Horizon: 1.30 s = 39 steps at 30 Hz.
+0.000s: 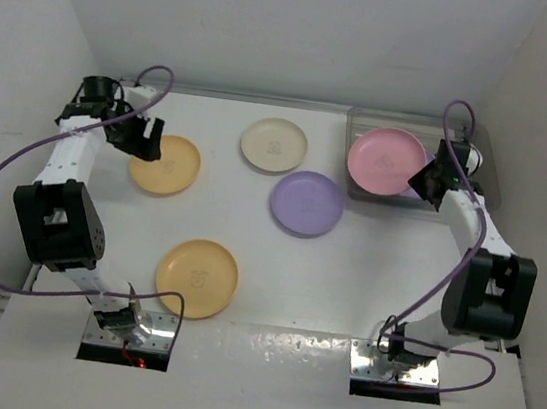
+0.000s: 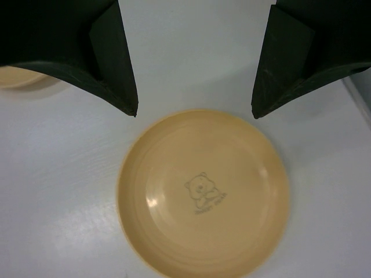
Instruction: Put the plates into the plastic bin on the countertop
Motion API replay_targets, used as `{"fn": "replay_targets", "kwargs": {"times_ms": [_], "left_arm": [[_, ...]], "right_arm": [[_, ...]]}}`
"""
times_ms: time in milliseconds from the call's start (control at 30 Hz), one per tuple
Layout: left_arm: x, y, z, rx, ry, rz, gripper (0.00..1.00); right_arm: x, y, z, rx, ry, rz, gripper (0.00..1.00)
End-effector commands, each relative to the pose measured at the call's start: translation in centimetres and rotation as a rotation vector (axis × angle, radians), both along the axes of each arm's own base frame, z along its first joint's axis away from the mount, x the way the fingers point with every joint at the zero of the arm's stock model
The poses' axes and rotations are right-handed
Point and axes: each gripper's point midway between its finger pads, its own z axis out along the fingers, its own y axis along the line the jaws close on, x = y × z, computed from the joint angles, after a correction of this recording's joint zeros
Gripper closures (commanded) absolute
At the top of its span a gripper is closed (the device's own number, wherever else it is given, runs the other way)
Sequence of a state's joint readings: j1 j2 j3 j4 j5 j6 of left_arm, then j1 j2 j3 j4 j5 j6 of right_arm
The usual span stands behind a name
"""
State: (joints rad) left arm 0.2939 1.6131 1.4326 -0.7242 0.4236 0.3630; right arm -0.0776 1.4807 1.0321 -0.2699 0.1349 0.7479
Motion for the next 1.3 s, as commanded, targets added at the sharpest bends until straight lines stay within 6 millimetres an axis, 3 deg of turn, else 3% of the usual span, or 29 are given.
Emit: {"fn": "replay_targets", "kwargs": {"times_ms": [0,100,167,200,400,633,833,900,933,1033,1133,1267], "left_arm": [[-0.9,-3.0,-3.3,0.086,0.076,-0.154,0.19],[-0.9,-3.1,-3.9,0.096,0.095,-0.156,0.19],[-0.5,-3.4,-4.4,0.070,0.107,-0.158,0.19],[-0.5,-3.7,-4.4,0.053,0.106,-0.159,0.19],[0.0,-3.8,-4.5,0.042,0.114,-0.165,0.19],[0.0,-3.6,-4.9,0.047,0.125,-0.160,0.19],[0.3,-3.6,-4.9,0.047,0.125,-0.160,0.18],[0.1,-3.4,-5.0,0.057,0.133,-0.162,0.18],[0.1,-3.4,-5.0,0.057,0.133,-0.162,0.18],[0.1,-3.4,-5.0,0.057,0.133,-0.162,0.18],[0.1,-3.4,-5.0,0.057,0.133,-0.162,0.18],[0.1,-3.4,-5.0,0.063,0.131,-0.170,0.18]], "right_arm": [[3.7,-3.3,2.3,0.013,-0.108,-0.145,1.00],[5.2,-5.3,1.0,0.022,-0.077,-0.175,1.00],[6.2,-6.1,1.6,0.040,-0.099,-0.177,1.00],[6.2,-6.7,0.5,0.045,-0.078,-0.192,1.00],[6.5,-9.1,-0.4,0.089,-0.081,-0.269,1.00],[6.6,-9.2,-3.0,0.117,0.000,-0.267,1.00],[7.0,-8.9,-3.8,0.122,0.016,-0.242,0.99],[6.6,-8.8,-4.5,0.122,0.052,-0.241,0.91],[6.7,-9.2,-4.3,0.108,0.055,-0.256,0.72],[6.0,-9.3,-4.9,0.080,0.102,-0.244,0.41],[5.6,-9.3,-4.5,0.008,0.145,-0.202,0.27],[4.9,-8.4,-2.9,-0.127,0.191,-0.103,0.23]]}}
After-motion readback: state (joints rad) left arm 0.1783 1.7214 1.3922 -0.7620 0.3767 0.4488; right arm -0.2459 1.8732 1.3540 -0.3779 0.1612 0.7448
